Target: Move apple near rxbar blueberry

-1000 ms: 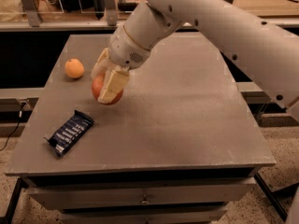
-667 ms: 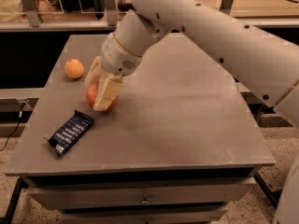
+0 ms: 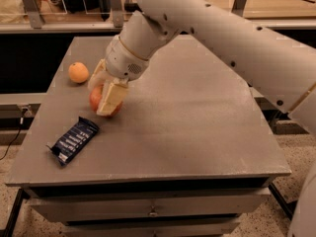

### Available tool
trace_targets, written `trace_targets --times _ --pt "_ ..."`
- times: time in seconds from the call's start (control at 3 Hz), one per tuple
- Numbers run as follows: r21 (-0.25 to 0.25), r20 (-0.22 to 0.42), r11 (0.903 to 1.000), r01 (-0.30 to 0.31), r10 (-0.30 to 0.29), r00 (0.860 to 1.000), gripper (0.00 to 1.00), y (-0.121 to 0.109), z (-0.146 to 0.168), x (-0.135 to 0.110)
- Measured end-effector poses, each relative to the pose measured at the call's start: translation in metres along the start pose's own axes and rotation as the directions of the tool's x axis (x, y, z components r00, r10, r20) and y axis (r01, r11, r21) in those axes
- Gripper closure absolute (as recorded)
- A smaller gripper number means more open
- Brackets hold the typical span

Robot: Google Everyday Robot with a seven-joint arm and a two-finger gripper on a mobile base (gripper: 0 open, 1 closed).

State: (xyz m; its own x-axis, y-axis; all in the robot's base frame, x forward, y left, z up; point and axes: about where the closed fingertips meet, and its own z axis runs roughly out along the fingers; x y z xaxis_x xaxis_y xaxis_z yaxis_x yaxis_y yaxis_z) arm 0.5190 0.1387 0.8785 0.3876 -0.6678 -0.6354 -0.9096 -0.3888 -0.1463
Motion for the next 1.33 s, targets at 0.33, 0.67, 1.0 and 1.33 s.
trace_targets --times 0.33,0.67,1.0,1.33 --pt "-0.003 0.000 1.0000 0.002 -0.002 1.000 0.10 0.000 0.002 -0.001" --pt "-0.005 0.001 1.0000 0.003 -0.003 1.000 0.00 0.001 0.003 -0.002" --pt "-0.005 0.001 1.0000 0.003 -0.003 1.000 0.00 0.001 0.003 -0.002" --pt "0.027 0.024 0.9995 -0.014 0.014 1.000 0.00 0.009 -0.012 0.009"
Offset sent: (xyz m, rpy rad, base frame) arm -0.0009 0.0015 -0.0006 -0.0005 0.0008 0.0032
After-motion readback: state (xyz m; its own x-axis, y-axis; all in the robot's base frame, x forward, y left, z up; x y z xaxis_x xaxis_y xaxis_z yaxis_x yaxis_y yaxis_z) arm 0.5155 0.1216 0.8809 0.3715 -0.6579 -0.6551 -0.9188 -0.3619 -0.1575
